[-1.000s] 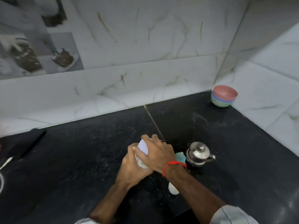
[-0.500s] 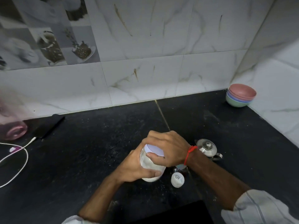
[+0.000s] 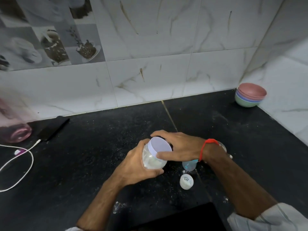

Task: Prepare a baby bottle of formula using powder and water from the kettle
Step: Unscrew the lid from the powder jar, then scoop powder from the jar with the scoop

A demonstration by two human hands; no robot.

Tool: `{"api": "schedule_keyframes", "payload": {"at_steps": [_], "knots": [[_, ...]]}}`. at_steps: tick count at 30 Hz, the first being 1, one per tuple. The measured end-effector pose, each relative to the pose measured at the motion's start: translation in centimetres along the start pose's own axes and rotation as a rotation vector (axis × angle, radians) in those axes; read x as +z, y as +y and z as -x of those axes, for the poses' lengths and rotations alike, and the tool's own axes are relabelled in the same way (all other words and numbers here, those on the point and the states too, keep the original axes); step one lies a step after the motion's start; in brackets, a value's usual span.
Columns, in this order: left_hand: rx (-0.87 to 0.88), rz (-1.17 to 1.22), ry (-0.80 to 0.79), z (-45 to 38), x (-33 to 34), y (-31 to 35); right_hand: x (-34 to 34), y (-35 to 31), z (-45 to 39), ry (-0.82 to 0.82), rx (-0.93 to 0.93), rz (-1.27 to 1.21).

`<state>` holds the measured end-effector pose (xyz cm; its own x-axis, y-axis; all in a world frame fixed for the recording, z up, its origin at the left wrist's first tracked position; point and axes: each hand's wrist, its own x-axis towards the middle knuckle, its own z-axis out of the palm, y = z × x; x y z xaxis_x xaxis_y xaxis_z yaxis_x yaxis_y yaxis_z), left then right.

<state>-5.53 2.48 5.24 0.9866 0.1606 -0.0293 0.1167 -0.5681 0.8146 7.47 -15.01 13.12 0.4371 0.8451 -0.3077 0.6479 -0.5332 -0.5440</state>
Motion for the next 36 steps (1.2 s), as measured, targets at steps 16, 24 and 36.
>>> {"api": "schedule_keyframes", "payload": {"at_steps": [16,24,36], "knots": [[-0.066,0.076,0.169,1.3,-3.8,-5.0,5.1,1.5,-1.5,0.457,-0.040,-0.154],[-0.091,0.118,0.284,3.3,-4.5,-6.8,17.5,3.6,-4.6,0.245,0.128,-0.051],[-0.019,0.000,0.168,4.1,-2.8,-4.7,11.5,-0.8,-1.3,0.875,-0.159,-0.293]]}}
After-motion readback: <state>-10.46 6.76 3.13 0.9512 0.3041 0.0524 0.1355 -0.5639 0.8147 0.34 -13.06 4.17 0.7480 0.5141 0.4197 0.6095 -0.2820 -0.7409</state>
